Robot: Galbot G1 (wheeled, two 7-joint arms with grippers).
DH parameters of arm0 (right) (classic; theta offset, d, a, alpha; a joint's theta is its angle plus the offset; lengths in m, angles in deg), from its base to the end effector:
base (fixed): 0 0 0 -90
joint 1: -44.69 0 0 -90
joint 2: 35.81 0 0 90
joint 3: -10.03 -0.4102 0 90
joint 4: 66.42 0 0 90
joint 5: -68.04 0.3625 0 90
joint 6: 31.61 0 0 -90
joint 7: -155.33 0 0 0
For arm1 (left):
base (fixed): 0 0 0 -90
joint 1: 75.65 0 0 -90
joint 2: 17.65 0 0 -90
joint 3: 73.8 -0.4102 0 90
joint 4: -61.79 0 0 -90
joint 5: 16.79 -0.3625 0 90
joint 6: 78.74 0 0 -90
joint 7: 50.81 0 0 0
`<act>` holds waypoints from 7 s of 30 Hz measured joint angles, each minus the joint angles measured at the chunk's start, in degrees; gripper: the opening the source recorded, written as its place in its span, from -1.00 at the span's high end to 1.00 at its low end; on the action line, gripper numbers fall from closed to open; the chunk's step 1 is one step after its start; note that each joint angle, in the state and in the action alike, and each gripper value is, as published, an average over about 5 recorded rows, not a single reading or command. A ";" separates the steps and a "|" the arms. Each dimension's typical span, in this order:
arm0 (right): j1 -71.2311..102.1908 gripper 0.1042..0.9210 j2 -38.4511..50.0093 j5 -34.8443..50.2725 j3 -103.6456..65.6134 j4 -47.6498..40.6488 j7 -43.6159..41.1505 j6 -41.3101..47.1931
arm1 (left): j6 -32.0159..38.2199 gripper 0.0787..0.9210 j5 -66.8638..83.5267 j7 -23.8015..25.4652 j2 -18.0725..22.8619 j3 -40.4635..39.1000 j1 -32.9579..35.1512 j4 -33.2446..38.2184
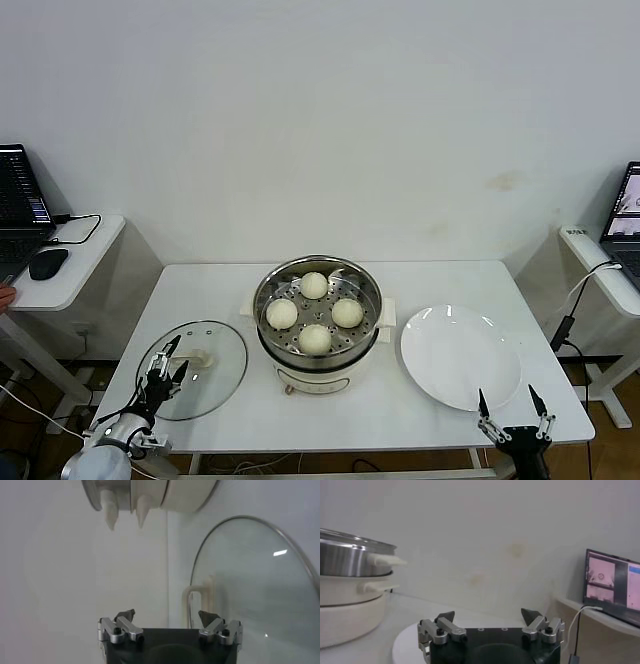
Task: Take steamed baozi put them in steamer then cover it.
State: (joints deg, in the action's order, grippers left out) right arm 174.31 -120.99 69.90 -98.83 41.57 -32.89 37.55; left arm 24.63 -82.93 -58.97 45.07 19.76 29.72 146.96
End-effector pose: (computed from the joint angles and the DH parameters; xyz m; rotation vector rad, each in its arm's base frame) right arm 0.0678 -0.1361 -0.4298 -0.1103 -3.1043 0.3772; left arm 0.2465 0.2219 -0.4633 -0.3626 -2.1668 -2.2133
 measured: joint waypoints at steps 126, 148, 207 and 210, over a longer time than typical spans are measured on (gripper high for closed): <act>-6.09 -0.76 -3.56 -14.20 7.74 -7.47 6.71 -0.16 | -39.37 0.84 -8.49 21.32 12.44 -38.59 -26.16 14.99; -6.10 -0.76 -3.32 -14.14 8.13 -7.86 6.39 -0.20 | -39.19 0.11 -7.58 19.89 12.17 -37.58 -23.14 18.18; 3.84 -0.76 6.07 0.47 12.74 2.84 2.82 0.67 | 2.46 -0.77 78.60 -3.12 11.27 -4.78 30.83 29.36; 4.11 -0.76 6.17 0.88 13.02 3.11 2.71 1.08 | 2.65 -0.77 78.57 -2.84 11.48 -4.78 31.08 28.93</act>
State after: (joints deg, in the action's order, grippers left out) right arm 178.42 -114.82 70.79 -85.81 44.68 -30.19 38.63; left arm 27.28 -4.36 -61.81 56.55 14.98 60.80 175.89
